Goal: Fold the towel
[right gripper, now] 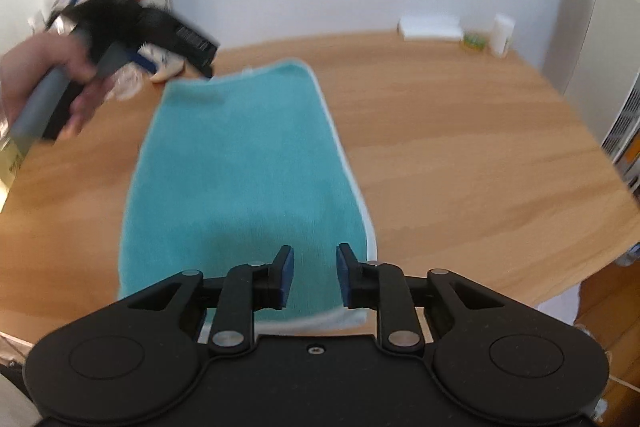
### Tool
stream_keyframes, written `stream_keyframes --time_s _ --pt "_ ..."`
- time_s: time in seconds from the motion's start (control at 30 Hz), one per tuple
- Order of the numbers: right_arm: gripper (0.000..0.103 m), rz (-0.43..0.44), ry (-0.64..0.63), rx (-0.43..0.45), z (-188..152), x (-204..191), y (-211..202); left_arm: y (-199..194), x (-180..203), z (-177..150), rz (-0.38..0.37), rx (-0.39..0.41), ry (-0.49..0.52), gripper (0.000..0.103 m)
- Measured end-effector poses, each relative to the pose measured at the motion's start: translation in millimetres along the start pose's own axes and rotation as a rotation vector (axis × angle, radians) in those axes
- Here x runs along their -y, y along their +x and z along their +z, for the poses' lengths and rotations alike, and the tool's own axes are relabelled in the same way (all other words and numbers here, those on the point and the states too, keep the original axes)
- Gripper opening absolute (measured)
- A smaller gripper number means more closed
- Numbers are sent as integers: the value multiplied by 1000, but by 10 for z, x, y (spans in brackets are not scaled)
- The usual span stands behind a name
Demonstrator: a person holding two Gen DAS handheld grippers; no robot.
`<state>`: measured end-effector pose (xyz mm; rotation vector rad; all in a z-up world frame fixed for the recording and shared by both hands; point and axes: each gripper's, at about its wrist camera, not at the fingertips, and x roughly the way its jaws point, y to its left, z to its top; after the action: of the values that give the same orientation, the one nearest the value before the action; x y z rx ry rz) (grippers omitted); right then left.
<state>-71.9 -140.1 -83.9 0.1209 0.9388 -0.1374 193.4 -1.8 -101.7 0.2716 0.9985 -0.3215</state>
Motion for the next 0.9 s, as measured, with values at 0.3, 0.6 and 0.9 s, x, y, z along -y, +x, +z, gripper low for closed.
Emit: stream_keyframes --time_s 0.3,0.6,0.9 --pt "56 -74 61 89 306 -395 -474 -941 -529 -349 -54 -3 -57 102" --pt "71 -30 38 59 582 -553 -575 -1348 -546 -716 0 -114 -150 102" --pt "72 20 -68 -11 816 -413 -479 -1551 -186 -964 100 -177 -274 102"
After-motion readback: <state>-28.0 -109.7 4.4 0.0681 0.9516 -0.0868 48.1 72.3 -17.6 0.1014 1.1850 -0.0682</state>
